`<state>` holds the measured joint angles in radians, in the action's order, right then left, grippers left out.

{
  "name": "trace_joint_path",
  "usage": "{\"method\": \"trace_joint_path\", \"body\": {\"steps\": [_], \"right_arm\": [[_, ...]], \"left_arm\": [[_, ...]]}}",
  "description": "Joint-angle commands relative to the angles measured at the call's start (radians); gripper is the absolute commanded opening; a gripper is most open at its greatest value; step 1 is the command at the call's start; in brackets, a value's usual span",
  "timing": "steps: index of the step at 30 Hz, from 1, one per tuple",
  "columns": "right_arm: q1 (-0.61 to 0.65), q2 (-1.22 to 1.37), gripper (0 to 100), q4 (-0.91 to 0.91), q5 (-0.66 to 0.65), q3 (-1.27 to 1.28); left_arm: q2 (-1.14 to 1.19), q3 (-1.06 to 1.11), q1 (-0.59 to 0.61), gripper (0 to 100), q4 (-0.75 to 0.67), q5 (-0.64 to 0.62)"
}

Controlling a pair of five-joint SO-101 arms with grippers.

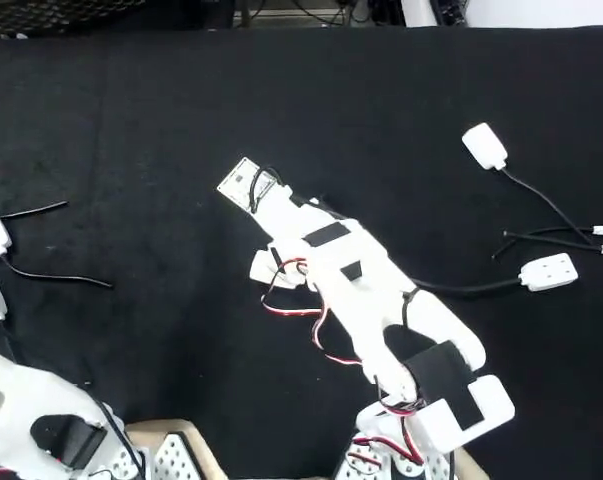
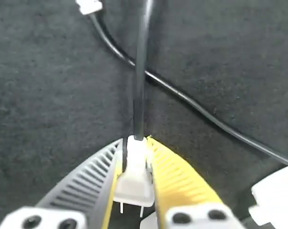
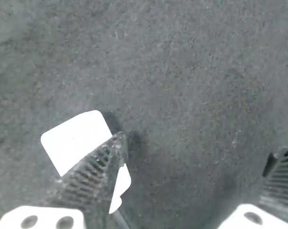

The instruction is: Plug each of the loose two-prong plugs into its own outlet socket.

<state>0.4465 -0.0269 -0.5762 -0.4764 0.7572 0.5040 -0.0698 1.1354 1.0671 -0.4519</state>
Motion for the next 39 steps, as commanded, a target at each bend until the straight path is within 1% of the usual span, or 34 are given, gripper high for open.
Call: {"method": "trace_joint_path", "body": {"steps": [1, 4, 8, 11, 17, 22, 31, 35, 37, 39], "right_arm": [[0.009, 0.008, 44.9, -0.015, 0.0, -0.01], [0.009, 0.008, 44.9, -0.015, 0.0, -0.01], [0.009, 0.008, 44.9, -0.015, 0.0, -0.01], [0.009, 0.008, 44.9, -0.015, 0.0, -0.01], [0.009, 0.008, 44.9, -0.017, 0.0, -0.01], [0.011, 0.008, 44.9, -0.017, 0.0, -0.01], [0.011, 0.008, 44.9, -0.02, -0.002, -0.01], [0.011, 0.008, 44.9, -0.02, -0.002, -0.01], [0.011, 0.008, 44.9, -0.02, -0.002, -0.01], [0.011, 0.008, 44.9, -0.02, -0.002, -0.01]], "left_arm": [[0.002, 0.008, 0.002, 3, -0.005, 0.003], [-0.003, 0.01, -0.012, 3, 0.012, 0.005], [-0.005, -0.001, -0.042, 3, 0.094, 0.005], [0.006, 0.004, -0.079, 3, 0.095, 0.005], [0.06, 0.01, -0.082, 3, 0.095, 0.008], [0.072, 0.008, -0.084, 3, 0.094, 0.087], [0.081, -0.081, -0.079, 3, 0.101, 0.141], [0.086, -0.091, -0.027, 3, 0.087, 0.107], [0.1, -0.093, 0.013, 3, 0.038, 0.069], [0.121, -0.111, 0.047, 3, -0.005, 0.064]]}}
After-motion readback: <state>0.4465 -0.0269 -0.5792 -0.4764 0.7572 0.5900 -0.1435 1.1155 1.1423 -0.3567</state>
